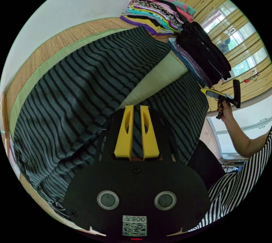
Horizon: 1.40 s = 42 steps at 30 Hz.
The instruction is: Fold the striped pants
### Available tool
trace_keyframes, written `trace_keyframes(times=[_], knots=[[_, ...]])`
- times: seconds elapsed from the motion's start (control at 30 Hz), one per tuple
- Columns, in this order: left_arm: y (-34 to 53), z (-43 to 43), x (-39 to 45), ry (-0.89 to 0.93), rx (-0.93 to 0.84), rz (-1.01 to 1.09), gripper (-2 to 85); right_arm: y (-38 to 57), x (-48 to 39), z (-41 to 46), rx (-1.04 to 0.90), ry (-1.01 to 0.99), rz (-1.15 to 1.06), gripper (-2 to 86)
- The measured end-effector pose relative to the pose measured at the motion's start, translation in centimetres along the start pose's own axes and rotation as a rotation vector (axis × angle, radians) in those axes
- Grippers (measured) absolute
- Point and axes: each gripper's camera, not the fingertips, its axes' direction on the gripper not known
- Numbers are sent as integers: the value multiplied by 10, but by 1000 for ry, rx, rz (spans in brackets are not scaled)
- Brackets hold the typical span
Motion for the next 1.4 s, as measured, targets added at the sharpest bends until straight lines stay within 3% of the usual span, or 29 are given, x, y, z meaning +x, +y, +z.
trace_keyframes(times=[0.2,0.53,0.67,0.83,1.03,1.23,1.4], knots=[[-94,26,-4,-53,26,85,56,-92,8,51,52,82,-35,74],[-242,67,-60,9,123,-48,73,-188,37,118,57,234,-108,91],[-282,100,-67,-11,28,-53,78,-191,42,140,52,254,-134,84],[-295,119,-54,-105,-29,9,34,-191,45,153,6,262,-191,49],[-292,93,-35,-118,73,89,18,-185,37,98,117,193,-258,18],[-288,106,-39,-113,12,15,35,-191,49,89,70,201,-204,19],[-258,102,-14,68,23,123,60,-162,60,77,24,259,-179,35]])
